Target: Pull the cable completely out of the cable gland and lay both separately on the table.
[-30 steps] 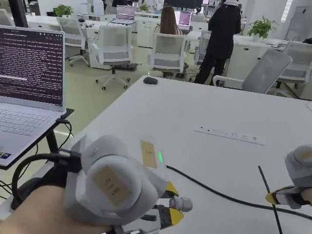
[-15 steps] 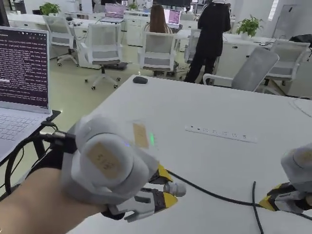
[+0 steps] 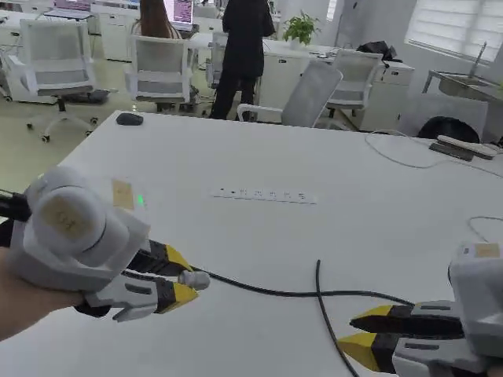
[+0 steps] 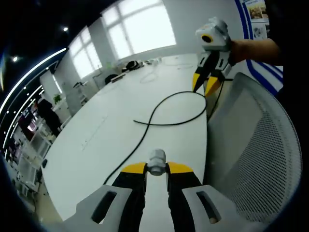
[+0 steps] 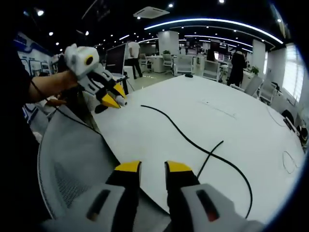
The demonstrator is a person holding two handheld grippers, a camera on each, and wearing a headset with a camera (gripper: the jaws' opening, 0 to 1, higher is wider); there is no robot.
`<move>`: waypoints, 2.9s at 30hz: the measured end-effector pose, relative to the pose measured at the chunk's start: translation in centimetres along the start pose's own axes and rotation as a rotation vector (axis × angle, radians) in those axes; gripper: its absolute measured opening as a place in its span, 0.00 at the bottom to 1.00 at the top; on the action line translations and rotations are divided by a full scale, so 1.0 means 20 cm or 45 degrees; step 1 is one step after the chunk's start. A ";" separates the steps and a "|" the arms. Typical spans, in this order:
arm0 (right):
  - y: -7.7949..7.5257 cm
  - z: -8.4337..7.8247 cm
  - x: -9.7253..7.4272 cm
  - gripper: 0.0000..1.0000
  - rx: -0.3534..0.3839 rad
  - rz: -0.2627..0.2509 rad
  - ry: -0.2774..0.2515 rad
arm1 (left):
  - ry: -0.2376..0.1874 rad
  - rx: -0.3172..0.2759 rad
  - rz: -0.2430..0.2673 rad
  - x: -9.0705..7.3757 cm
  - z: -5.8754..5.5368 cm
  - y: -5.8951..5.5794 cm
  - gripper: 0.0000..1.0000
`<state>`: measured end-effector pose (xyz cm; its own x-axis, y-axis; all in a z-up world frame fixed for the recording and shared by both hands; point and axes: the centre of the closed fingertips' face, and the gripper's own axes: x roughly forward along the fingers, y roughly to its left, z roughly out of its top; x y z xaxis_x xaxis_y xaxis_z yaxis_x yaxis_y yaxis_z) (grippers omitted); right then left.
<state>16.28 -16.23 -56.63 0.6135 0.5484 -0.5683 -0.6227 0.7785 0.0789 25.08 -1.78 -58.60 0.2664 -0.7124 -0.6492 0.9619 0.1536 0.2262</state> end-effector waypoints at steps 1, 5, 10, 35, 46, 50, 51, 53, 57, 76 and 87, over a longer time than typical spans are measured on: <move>0.02 -0.01 -0.02 0.19 0.022 -0.002 -0.023 | -0.007 -0.041 -0.040 0.05 -0.03 -0.02 0.16; 0.04 -0.03 -0.06 0.20 0.114 -0.038 -0.103 | -0.028 -0.184 -0.143 0.22 -0.15 -0.05 0.16; 0.02 -0.09 -0.11 0.20 0.114 -0.103 -0.072 | 0.064 -0.103 -0.222 0.41 -0.30 -0.08 0.16; -0.02 -0.12 -0.16 0.19 0.155 -0.165 -0.047 | 0.202 -0.187 -0.276 0.55 -0.48 -0.14 0.39; 0.01 -0.20 -0.03 0.22 0.170 -0.071 0.061 | 0.044 -0.381 -0.043 0.06 -0.22 -0.11 0.42; 0.01 -0.25 0.02 0.26 0.177 -0.078 0.112 | 0.009 -0.468 0.037 -0.12 -0.19 -0.20 0.44; 0.01 -0.26 0.02 0.29 0.179 -0.084 0.131 | 0.020 -0.466 0.078 -0.15 -0.20 -0.20 0.41; 0.01 -0.28 0.03 0.32 0.184 -0.090 0.145 | 0.045 -0.443 0.176 -0.24 -0.24 -0.22 0.41; 0.04 -0.32 0.04 0.32 0.201 -0.085 0.162 | -0.012 -0.581 0.294 -0.35 -0.28 -0.24 0.42; 0.09 -0.33 0.05 0.33 0.243 -0.111 0.185 | -0.052 -0.820 0.471 -0.47 -0.43 -0.27 0.37; 0.08 -0.33 0.05 0.32 0.250 -0.129 0.174 | -0.064 -0.822 0.465 -0.46 -0.41 -0.28 0.36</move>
<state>12.69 -16.40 -62.39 0.5882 0.4283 -0.6860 -0.4467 0.8792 0.1658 17.76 9.59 -59.85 0.5878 -0.5670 -0.5770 0.6616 0.7474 -0.0606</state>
